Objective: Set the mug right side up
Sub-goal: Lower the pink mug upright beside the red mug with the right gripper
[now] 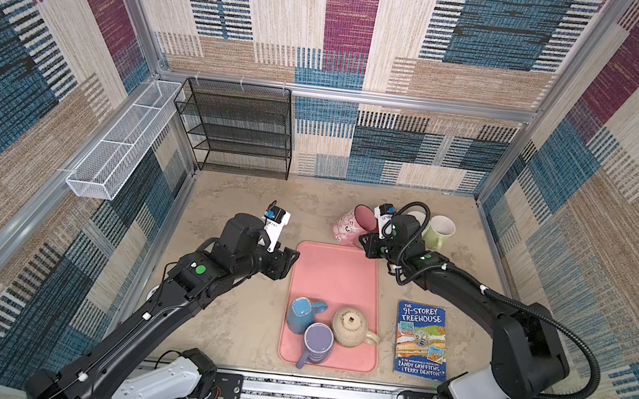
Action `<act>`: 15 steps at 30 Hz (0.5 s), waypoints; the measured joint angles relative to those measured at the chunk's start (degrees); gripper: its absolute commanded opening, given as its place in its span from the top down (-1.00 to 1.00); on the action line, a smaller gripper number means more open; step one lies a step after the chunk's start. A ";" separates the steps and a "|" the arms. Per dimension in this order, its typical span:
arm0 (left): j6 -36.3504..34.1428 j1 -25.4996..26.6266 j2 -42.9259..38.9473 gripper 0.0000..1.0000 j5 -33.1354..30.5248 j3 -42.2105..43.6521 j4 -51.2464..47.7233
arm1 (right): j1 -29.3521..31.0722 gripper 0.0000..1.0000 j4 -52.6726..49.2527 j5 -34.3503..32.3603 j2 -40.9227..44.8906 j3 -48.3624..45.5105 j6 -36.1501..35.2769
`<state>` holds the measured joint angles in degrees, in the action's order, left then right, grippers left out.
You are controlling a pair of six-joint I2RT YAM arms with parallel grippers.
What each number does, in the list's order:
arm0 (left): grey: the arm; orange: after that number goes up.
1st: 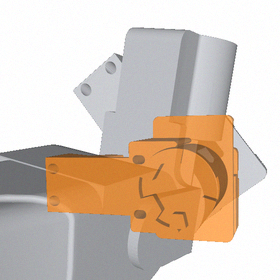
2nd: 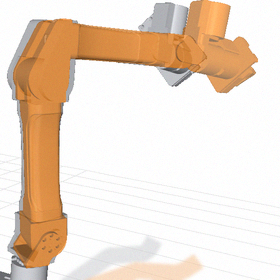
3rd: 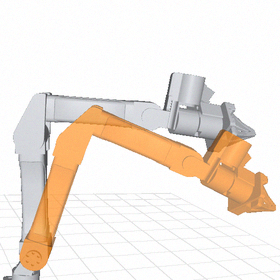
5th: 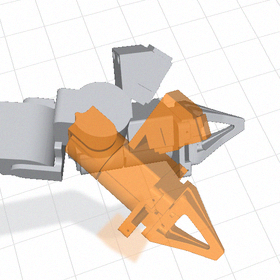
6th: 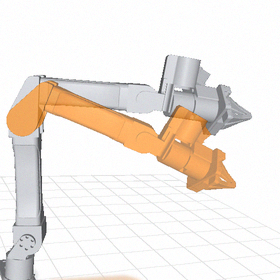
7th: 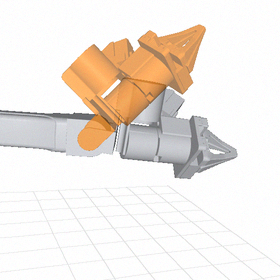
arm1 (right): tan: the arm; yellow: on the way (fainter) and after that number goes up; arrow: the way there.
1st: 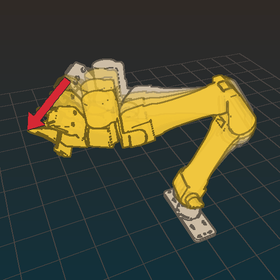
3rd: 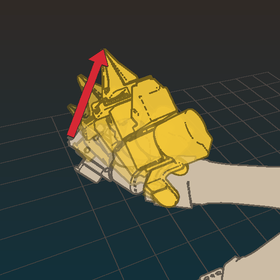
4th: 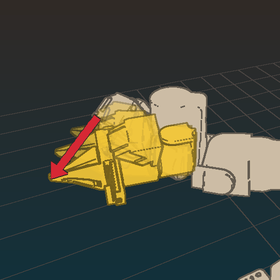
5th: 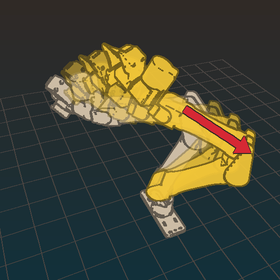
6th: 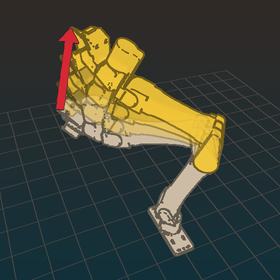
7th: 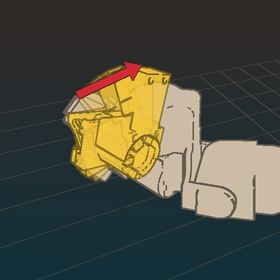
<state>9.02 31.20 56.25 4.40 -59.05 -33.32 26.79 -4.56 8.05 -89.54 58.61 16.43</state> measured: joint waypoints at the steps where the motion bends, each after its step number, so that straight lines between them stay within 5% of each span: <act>1: -0.04 0.00 -0.37 -0.37 -0.50 0.02 -0.15 | 0.22 1.00 -0.94 -1.44 -1.01 1.40 -0.24; 15: -0.17 -0.33 -1.49 -0.40 -8.13 3.02 -1.16 | 2.01 1.00 -12.26 -14.32 -12.92 15.30 -3.08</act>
<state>8.84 30.87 54.76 -3.73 -56.03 -34.48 28.80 -16.82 -6.26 -102.45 73.91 13.34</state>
